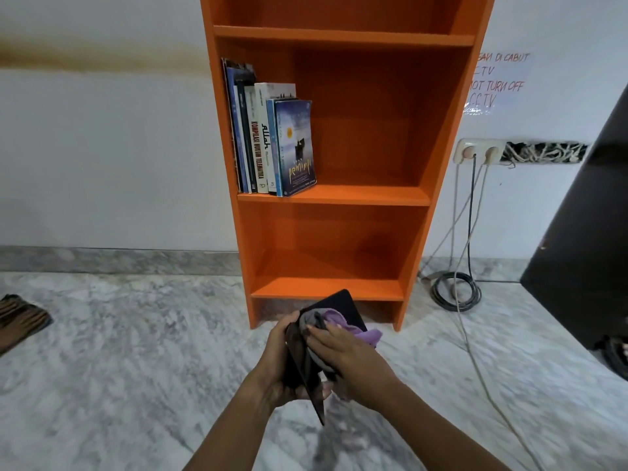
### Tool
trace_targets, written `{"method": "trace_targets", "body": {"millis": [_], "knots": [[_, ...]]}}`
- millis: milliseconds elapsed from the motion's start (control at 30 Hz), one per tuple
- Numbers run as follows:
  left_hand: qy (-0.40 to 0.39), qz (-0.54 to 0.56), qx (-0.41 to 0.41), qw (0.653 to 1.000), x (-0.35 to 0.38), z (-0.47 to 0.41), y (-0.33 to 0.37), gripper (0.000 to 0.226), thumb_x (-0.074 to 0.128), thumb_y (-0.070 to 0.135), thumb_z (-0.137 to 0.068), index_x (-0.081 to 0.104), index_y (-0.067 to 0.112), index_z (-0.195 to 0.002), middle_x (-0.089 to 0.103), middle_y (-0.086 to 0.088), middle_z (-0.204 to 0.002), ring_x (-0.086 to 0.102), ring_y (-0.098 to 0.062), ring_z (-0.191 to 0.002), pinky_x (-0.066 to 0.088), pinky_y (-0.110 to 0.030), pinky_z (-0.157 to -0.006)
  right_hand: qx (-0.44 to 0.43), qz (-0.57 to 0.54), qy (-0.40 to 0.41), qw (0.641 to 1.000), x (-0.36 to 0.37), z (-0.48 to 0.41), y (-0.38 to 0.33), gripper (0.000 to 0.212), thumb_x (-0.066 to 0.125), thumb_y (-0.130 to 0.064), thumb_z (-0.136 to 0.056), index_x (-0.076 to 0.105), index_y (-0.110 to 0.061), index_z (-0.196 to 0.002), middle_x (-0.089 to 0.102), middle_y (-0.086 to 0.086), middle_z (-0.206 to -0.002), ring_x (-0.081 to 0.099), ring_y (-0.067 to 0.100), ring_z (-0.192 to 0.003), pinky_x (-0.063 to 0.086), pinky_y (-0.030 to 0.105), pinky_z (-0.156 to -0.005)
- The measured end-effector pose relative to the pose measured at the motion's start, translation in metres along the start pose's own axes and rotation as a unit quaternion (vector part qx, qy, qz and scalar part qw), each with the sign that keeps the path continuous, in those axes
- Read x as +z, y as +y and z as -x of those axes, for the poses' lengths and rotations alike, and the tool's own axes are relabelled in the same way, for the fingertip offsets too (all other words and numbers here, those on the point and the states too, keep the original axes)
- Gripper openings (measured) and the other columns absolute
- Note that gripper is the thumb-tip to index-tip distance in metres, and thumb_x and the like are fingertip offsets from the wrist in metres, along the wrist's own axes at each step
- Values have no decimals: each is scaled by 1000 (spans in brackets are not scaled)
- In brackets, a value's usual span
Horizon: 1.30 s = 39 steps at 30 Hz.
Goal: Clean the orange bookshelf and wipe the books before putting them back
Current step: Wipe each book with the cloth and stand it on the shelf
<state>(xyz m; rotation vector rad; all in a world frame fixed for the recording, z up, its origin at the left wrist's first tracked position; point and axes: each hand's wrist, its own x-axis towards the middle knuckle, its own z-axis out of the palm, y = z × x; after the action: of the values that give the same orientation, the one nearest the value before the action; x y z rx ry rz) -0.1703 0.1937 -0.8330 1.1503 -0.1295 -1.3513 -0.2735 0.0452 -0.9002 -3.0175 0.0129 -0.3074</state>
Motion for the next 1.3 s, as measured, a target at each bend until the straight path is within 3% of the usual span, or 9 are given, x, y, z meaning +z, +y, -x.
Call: {"method": "trace_targets", "body": {"millis": [100, 233, 367, 433, 500, 600, 800, 1067, 1300], "knots": [[43, -2, -3, 999, -2, 1, 0, 82, 59, 70, -74, 72, 5, -121, 67, -23, -121, 64, -37, -97, 52, -50, -83, -31, 32, -5, 999, 12, 14, 6, 80, 85, -20, -64, 57, -27, -139, 57, -8, -146, 53, 20, -136, 45, 31, -108], [88, 42, 14, 995, -10, -4, 3, 78, 67, 64, -70, 71, 3, -119, 66, -27, -115, 63, -41, -95, 49, -60, -94, -11, 8, 0, 1000, 20, 30, 10, 46, 49, -13, -75, 69, -28, -114, 66, -13, -127, 60, 13, -122, 49, 20, -94], [64, 62, 35, 995, -17, -4, 9, 60, 66, 61, -75, 78, 6, -98, 63, -22, -106, 62, -44, -83, 44, -64, -96, 125, -107, 37, 986, 15, 47, 15, 27, 58, -2, -59, 44, -20, -73, 49, -13, -79, 50, 14, -67, 32, 18, -55], [64, 69, 39, 995, -18, -2, 12, 61, 68, 63, -72, 78, 8, -97, 59, -21, -110, 64, -44, -75, 45, -63, -96, 189, -203, 131, 952, 4, 47, 11, 12, 54, -5, -74, 44, -10, -71, 48, -9, -67, 47, 14, -57, 32, 13, -53], [64, 78, 47, 994, -19, -2, 12, 64, 68, 64, -72, 77, 7, -100, 59, -20, -108, 64, -42, -72, 46, -60, -92, 233, -173, 276, 916, -7, 40, 10, 19, 56, -2, -81, 68, -11, -93, 66, -10, -88, 58, 4, -79, 44, 15, -71], [52, 86, 47, 994, -18, -4, 9, 65, 64, 64, -75, 78, 7, -101, 60, -21, -111, 61, -43, -83, 45, -62, -93, 237, -134, 372, 887, -14, 22, 10, 49, 57, -6, -83, 64, -13, -131, 64, -1, -126, 57, 14, -111, 47, 25, -93], [-24, 54, 22, 998, 4, 2, 11, 69, 62, 63, -76, 76, 5, -112, 64, -25, -115, 59, -41, -95, 47, -52, -81, 110, 5, 254, 961, -9, -5, -5, 70, 64, -4, -77, 54, -24, -143, 44, 3, -156, 36, 31, -145, 30, 55, -119], [-30, -16, -10, 999, 9, 2, 13, 70, 56, 63, -85, 67, 5, -122, 70, -27, -100, 66, -43, -79, 53, -45, -71, 155, 90, 248, 952, -24, -7, 6, 63, 53, -20, -86, 42, -34, -147, 32, 5, -162, 21, 36, -151, 15, 60, -120], [-58, -94, -53, 992, 25, -2, -2, 79, 64, 66, -73, 70, 2, -118, 64, -25, -108, 59, -37, -76, 49, -40, -69, 265, -55, 376, 886, -49, -14, 22, 40, 59, -11, -94, 56, -19, -134, 45, 6, -148, 48, 29, -133, 53, 39, -94]]}}
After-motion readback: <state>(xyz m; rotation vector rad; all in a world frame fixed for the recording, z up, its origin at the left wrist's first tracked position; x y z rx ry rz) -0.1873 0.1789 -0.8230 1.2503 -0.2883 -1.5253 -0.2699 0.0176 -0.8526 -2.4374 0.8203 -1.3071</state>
